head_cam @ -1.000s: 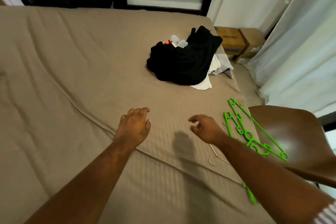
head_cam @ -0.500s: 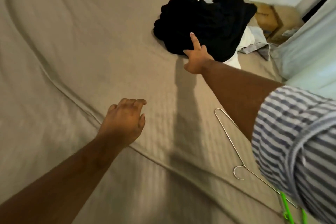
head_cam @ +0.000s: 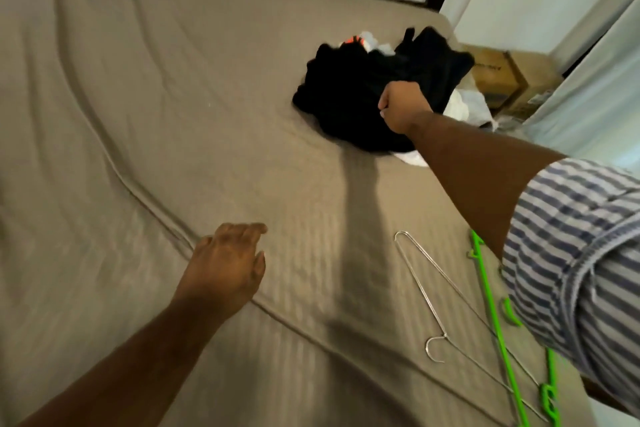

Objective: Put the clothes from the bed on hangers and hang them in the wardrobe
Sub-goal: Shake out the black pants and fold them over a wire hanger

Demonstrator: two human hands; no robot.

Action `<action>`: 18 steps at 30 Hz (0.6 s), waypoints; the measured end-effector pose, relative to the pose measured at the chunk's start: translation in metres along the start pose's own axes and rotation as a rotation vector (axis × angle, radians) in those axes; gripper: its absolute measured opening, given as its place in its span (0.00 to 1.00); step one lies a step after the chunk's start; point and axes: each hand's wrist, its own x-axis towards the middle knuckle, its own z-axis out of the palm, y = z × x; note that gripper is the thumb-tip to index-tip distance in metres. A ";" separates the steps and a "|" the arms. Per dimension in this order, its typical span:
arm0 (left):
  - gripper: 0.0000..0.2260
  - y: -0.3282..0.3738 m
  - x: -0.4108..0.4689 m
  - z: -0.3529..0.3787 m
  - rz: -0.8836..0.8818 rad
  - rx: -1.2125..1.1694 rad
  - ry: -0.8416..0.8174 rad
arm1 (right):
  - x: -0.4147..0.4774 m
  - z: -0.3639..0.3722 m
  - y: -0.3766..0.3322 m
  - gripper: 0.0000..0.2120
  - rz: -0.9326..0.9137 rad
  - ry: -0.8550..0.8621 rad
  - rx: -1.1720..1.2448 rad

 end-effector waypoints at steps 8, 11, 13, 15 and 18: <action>0.26 0.081 -0.021 -0.114 -0.009 -0.102 0.144 | -0.039 -0.231 -0.060 0.11 -0.171 0.192 -0.157; 0.28 0.112 -0.023 -0.167 0.035 -0.163 0.251 | -0.068 -0.334 -0.087 0.10 -0.208 0.325 -0.048; 0.27 0.136 -0.027 -0.208 0.052 -0.207 0.263 | -0.094 -0.399 -0.102 0.11 -0.210 0.419 -0.003; 0.27 0.160 -0.030 -0.240 0.063 -0.306 0.260 | -0.117 -0.455 -0.120 0.11 -0.227 0.527 0.084; 0.51 0.194 -0.045 -0.291 0.096 -0.587 0.299 | -0.170 -0.530 -0.159 0.12 -0.250 0.631 0.265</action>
